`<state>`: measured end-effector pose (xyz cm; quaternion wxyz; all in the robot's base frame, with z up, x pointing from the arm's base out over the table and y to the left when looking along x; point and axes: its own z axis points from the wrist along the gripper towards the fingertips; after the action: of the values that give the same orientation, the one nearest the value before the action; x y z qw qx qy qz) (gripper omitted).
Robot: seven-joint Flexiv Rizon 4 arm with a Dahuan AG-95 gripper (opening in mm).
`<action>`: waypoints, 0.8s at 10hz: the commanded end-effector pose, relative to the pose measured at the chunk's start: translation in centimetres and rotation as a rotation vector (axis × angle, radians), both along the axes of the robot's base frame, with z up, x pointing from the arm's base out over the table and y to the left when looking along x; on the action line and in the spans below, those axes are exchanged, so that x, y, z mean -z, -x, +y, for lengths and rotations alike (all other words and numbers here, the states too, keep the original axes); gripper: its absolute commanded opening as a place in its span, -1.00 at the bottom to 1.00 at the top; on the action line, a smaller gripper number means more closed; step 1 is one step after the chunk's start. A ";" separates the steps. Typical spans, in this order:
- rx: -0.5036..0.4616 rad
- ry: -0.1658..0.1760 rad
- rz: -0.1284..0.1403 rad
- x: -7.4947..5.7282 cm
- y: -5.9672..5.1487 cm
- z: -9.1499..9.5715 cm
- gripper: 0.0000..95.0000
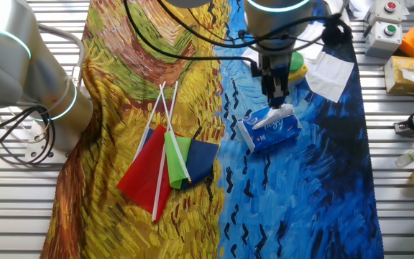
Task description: Pull out a napkin
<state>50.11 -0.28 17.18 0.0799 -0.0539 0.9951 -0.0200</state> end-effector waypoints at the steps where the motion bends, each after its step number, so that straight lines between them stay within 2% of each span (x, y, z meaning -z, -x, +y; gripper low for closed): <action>1: 0.005 0.012 0.003 -0.1 0.1 0.0 -0.20; 4: -0.015 0.030 -0.012 -0.1 0.1 0.0 -0.20; 8: -0.027 0.024 -0.010 -0.1 0.1 0.0 -0.20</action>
<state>49.96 -0.26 17.44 0.0832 -0.0690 0.9937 -0.0306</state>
